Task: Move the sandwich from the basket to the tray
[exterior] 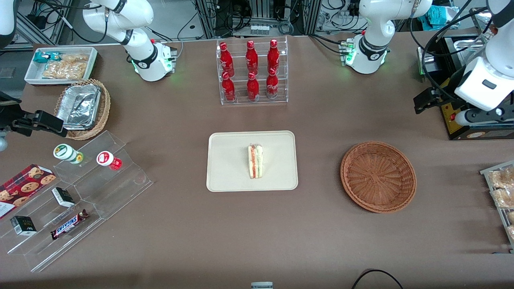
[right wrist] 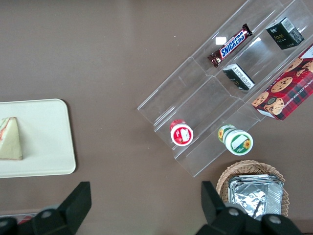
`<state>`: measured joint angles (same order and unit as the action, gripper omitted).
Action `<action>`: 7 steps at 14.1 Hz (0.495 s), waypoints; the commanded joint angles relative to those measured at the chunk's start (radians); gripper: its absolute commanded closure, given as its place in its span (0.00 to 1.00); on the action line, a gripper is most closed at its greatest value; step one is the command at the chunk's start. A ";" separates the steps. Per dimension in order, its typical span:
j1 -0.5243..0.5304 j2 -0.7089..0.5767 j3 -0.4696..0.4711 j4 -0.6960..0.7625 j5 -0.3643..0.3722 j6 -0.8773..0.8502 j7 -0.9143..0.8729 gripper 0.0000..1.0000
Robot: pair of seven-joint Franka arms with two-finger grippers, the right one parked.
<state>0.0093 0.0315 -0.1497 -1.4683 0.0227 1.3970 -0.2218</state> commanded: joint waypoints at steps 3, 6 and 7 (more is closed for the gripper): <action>0.028 -0.064 -0.008 -0.053 -0.026 -0.003 0.019 0.00; 0.028 -0.064 -0.008 -0.053 -0.037 0.000 0.021 0.00; 0.028 -0.065 -0.008 -0.053 -0.037 0.000 0.021 0.00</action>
<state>0.0193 -0.0036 -0.1498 -1.4938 0.0011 1.3966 -0.2205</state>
